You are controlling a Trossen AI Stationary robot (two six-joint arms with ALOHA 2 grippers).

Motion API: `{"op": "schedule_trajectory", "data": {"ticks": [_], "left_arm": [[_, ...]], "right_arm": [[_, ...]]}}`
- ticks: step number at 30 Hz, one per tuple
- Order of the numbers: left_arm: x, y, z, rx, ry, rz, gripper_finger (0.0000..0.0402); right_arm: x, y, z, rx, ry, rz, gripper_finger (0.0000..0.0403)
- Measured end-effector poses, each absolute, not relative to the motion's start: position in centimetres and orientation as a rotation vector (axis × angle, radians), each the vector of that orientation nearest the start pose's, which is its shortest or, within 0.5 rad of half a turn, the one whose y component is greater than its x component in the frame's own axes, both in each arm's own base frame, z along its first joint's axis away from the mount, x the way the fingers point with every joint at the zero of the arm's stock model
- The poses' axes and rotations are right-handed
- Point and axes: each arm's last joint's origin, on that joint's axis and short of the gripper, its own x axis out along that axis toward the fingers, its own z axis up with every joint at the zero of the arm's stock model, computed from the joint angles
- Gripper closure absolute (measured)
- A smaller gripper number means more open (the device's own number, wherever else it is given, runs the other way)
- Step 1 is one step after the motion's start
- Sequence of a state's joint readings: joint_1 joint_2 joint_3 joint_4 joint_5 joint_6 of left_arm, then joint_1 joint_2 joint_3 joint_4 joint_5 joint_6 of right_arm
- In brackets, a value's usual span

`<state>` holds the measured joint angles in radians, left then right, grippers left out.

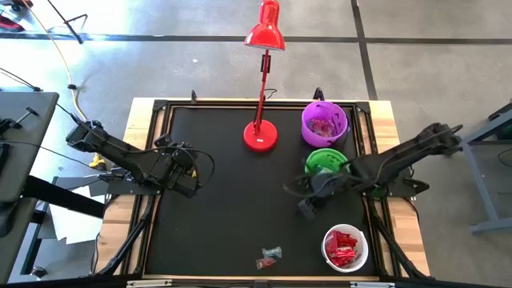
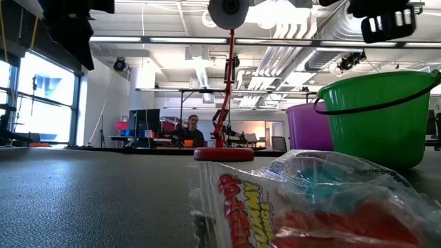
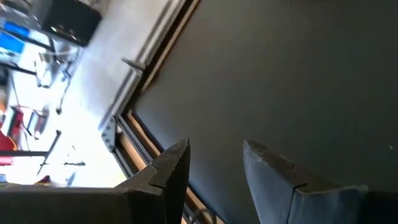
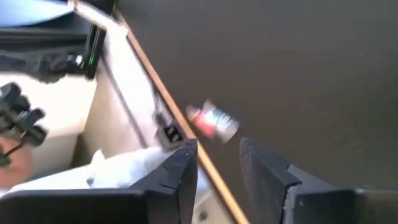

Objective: Organize candy in baskets
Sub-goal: Put the blue gummy into the violet bucket

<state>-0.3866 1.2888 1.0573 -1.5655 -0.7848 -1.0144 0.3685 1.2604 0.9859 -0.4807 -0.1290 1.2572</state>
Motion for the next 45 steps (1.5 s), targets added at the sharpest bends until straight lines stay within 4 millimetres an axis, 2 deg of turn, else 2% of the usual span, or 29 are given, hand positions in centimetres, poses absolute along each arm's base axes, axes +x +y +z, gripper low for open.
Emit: {"op": "schedule_trajectory", "data": {"ticks": [5,10,14,16,19,22,26,29,34,38,45], "left_arm": [[17.3,-4.9,27.2,0.145,1.152,0.916,0.0266],[17.2,-5.3,27.2,0.157,1.145,0.898,0.0266],[17.0,-5.9,27.2,0.176,1.134,0.866,0.0266],[16.9,-6.3,27.2,0.189,1.127,0.849,0.0266],[16.8,-6.9,27.2,0.193,1.112,0.814,0.0266],[16.5,-7.5,27.2,0.214,1.108,0.784,0.0266],[16.2,-8.2,27.2,0.236,1.101,0.746,0.0266],[16.0,-8.7,27.2,0.250,1.096,0.721,0.0266],[15.5,-9.5,27.2,0.233,1.068,0.701,0.0266],[15.0,-10.2,27.2,0.213,1.041,0.685,0.0266],[14.2,-11.3,27.2,0.175,1.006,0.659,0.0266]], "right_arm": [[26.5,13.2,26.0,1.173,0.991,0.041,0.0296],[29.2,17.1,24.6,1.241,0.943,0.179,0.0300],[31.6,19.9,25.4,1.142,0.953,0.237,0.0300],[32.7,20.9,25.7,1.057,0.976,0.212,0.0300],[34.2,21.5,26.5,0.886,0.989,0.158,0.0300],[34.9,21.7,28.1,0.726,0.999,0.109,0.0300],[35.1,21.5,29.9,0.549,1.016,0.021,0.0300],[35.0,21.5,30.3,0.437,1.049,0.024,0.0300],[35.1,22.0,28.8,0.261,1.095,0.092,0.0300],[35.4,22.9,26.8,0.131,1.150,0.153,0.0300],[36.3,23.5,23.6,0.080,1.217,0.147,0.0300]]}}
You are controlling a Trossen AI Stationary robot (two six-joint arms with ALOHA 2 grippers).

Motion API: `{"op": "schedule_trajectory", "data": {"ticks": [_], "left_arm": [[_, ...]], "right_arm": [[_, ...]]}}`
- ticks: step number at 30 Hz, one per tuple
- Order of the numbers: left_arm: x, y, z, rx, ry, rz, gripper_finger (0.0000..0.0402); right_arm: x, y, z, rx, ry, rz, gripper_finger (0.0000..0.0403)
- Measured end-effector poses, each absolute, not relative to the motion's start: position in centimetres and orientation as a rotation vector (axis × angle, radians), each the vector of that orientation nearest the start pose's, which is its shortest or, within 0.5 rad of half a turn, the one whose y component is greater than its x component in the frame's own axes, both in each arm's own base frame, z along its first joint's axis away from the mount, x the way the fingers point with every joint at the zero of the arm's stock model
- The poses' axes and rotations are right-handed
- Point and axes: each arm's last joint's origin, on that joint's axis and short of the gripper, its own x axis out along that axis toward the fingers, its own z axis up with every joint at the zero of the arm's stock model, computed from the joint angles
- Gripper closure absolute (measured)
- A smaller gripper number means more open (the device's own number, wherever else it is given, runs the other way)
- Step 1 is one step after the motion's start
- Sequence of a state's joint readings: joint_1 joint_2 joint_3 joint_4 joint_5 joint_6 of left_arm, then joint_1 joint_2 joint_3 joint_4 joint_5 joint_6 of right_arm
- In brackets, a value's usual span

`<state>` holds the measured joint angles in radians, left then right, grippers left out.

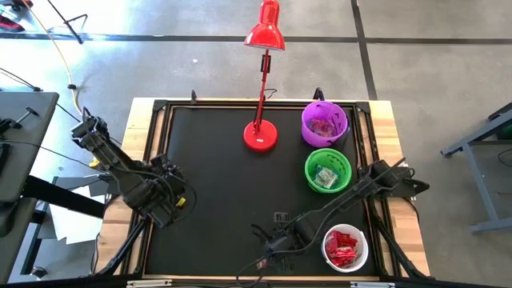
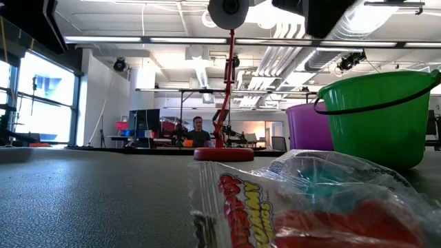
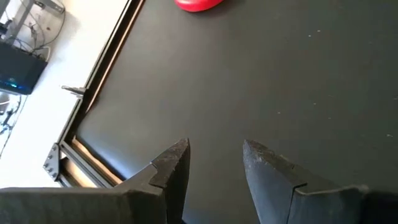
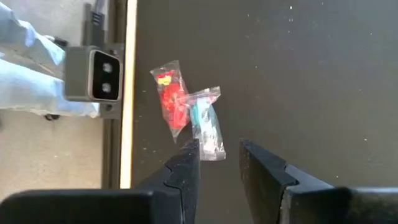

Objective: Organize candy in baskets
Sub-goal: Put the blue gummy into the violet bucket

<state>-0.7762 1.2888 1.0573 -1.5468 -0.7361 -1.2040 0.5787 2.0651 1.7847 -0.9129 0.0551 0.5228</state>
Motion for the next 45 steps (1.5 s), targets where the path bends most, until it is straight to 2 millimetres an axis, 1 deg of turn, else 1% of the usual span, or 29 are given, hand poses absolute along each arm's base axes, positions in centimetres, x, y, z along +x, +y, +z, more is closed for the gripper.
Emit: {"op": "schedule_trajectory", "data": {"ticks": [7,11,14,18,27,39,45], "left_arm": [[13.7,-11.9,27.2,0.128,0.975,0.653,0.0266],[13.4,-12.2,27.2,0.107,0.962,0.648,0.0266],[13.2,-12.4,27.1,0.092,0.984,0.638,0.0266],[13.0,-12.7,27.1,0.066,1.008,0.629,0.0266],[12.8,-13.1,27.0,0.012,0.993,0.618,0.0266],[12.6,-13.8,26.9,-0.016,0.998,0.573,0.0266],[12.6,-13.9,26.9,-0.026,0.993,0.564,0.0266]], "right_arm": [[37.2,24.1,21.6,0.103,1.223,0.128,0.0300],[37.5,24.4,20.3,0.113,1.254,0.133,0.0300],[37.7,24.6,19.2,0.148,1.296,0.129,0.0300],[37.8,24.8,18.3,0.176,1.316,0.103,0.0300],[37.9,24.7,18.2,0.166,1.305,0.088,0.0300],[38.4,25.1,16.5,0.181,1.326,0.108,0.0300],[38.5,24.8,16.5,0.141,1.294,0.050,0.0300]]}}
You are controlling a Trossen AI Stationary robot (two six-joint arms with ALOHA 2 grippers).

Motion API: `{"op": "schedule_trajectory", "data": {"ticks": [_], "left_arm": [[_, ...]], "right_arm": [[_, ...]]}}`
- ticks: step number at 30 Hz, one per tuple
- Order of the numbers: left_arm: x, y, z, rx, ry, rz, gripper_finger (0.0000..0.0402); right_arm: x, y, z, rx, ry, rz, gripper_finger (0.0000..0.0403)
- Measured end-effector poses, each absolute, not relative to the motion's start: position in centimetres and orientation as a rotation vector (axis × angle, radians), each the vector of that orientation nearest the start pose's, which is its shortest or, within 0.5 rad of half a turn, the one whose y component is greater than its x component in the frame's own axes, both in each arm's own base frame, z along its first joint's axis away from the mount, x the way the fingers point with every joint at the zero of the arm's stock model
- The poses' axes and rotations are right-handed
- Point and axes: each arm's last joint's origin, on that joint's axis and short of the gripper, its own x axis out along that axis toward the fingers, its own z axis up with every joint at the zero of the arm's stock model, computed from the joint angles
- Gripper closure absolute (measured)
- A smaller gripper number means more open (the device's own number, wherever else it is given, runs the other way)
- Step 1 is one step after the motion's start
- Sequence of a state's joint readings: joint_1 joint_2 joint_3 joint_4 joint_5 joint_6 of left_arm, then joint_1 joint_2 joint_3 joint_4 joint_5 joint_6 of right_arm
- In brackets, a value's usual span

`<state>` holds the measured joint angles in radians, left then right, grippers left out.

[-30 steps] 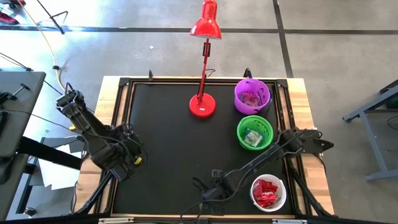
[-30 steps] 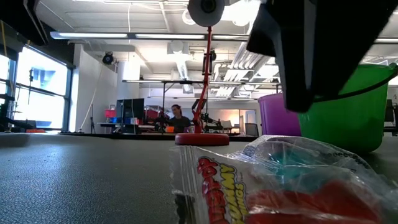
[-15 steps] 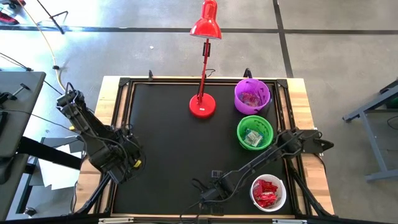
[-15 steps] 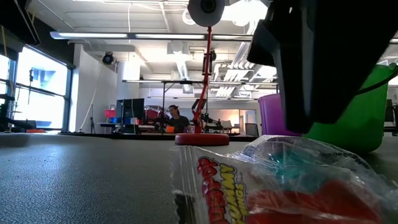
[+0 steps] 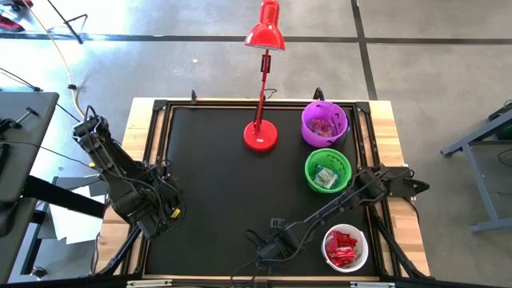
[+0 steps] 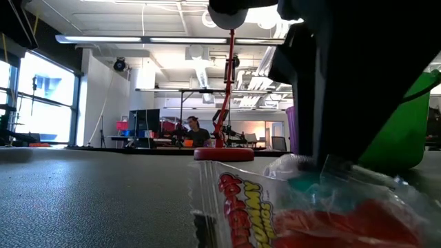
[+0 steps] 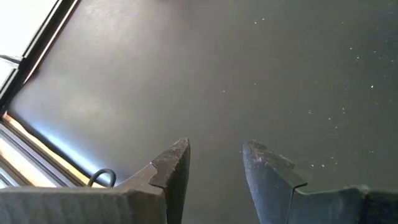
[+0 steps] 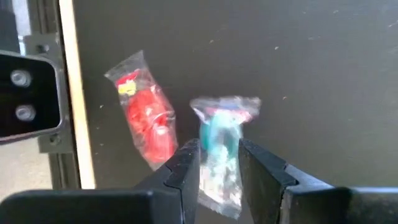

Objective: Organize candy in baskets
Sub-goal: Put the blue gummy into the violet bucket

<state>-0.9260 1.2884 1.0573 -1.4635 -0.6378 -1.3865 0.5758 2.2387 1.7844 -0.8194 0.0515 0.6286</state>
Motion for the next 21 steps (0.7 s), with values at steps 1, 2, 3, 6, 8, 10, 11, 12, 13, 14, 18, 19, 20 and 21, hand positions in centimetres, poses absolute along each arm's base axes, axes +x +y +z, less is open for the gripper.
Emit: {"op": "schedule_trajectory", "data": {"ticks": [1,2,3,6,8,10,11,12,13,14,18,19,20,21], "left_arm": [[12.6,-13.9,26.9,-0.027,0.993,0.563,0.0266],[12.6,-13.9,26.9,-0.026,0.993,0.563,0.0266],[12.6,-13.9,26.9,-0.026,0.993,0.564,0.0266],[12.6,-13.9,26.9,-0.026,0.993,0.564,0.0266],[12.6,-13.9,26.9,-0.026,0.992,0.563,0.0266],[12.6,-13.9,26.9,-0.026,0.992,0.563,0.0266],[12.6,-13.9,26.9,-0.026,0.992,0.563,0.0266],[12.6,-13.9,26.9,-0.026,0.992,0.563,0.0266],[12.6,-13.9,26.9,-0.026,0.992,0.564,0.0266],[12.6,-13.9,26.9,-0.026,0.992,0.564,0.0266],[12.6,-13.9,26.9,-0.024,0.992,0.564,0.0266],[12.6,-13.9,26.9,-0.024,0.992,0.564,0.0266],[12.6,-13.9,26.9,-0.025,0.991,0.564,0.0266],[12.6,-13.9,26.9,-0.024,0.991,0.564,0.0266]], "right_arm": [[38.5,24.8,16.5,0.139,1.291,0.047,0.0300],[38.5,24.8,16.5,0.138,1.291,0.046,0.0300],[38.5,24.8,16.4,0.137,1.291,0.043,0.0300],[38.6,24.8,16.1,0.135,1.299,0.038,0.0300],[38.6,24.9,16.0,0.136,1.297,0.039,0.0300],[38.6,24.9,15.8,0.140,1.308,0.033,0.0300],[38.6,24.9,15.6,0.147,1.315,0.026,0.0300],[38.7,24.9,15.4,0.156,1.313,0.021,0.0300],[38.7,24.9,15.3,0.161,1.318,0.014,0.0300],[38.7,24.9,15.2,0.168,1.323,0.007,0.0300],[38.8,24.9,15.0,0.203,1.324,-0.020,0.0302],[38.8,24.8,15.0,0.215,1.323,-0.030,0.0304],[38.8,24.7,15.0,0.226,1.324,-0.040,0.0309],[38.9,24.7,15.0,0.237,1.324,-0.049,0.0316]]}}
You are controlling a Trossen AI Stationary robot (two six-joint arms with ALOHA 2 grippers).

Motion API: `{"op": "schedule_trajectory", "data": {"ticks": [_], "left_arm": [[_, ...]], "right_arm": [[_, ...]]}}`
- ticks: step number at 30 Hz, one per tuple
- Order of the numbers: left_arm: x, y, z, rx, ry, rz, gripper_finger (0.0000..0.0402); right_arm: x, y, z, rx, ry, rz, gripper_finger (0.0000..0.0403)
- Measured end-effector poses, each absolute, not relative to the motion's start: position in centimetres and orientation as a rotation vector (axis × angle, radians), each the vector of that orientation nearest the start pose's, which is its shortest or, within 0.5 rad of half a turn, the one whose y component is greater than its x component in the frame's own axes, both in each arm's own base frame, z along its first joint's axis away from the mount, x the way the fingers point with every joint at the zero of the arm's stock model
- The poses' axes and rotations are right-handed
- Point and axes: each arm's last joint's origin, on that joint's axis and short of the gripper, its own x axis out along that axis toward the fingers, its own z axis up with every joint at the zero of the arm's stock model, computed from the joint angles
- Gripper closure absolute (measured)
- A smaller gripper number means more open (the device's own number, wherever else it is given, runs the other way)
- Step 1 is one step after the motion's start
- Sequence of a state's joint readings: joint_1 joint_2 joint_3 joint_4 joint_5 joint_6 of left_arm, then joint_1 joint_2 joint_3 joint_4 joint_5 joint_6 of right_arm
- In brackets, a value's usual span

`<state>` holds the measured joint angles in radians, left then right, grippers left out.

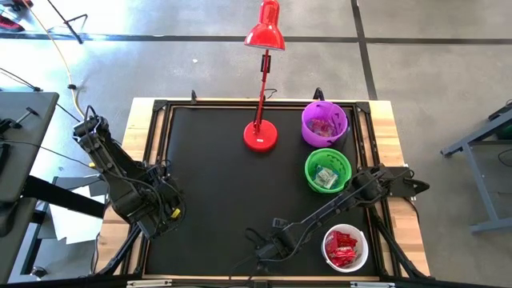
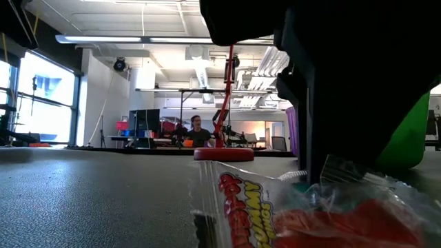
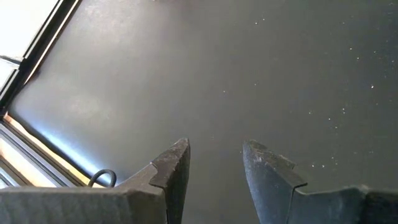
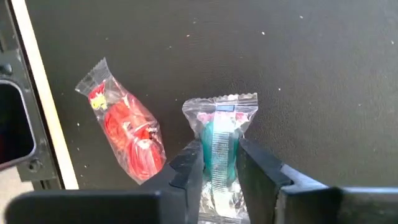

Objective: Organize candy in baskets
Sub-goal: Put the blue gummy into the violet bucket

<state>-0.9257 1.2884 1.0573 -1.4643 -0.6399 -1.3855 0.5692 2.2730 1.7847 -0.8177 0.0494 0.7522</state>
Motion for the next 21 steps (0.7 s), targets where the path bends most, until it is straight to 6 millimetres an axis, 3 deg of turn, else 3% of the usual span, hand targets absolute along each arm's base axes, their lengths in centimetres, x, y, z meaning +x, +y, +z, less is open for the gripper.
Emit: {"op": "schedule_trajectory", "data": {"ticks": [7,14,21], "left_arm": [[12.65,-13.93,26.91,-0.024,0.991,0.564,0.0266],[12.65,-13.93,26.91,-0.024,0.991,0.564,0.0266],[12.65,-13.93,26.91,-0.024,0.991,0.564,0.0266]], "right_arm": [[39.05,24.38,15.01,0.316,1.325,-0.108,0.0393],[39.00,24.24,15.03,0.316,1.336,-0.115,0.0382],[39.03,23.93,15.78,0.319,1.388,-0.109,0.0399]]}}
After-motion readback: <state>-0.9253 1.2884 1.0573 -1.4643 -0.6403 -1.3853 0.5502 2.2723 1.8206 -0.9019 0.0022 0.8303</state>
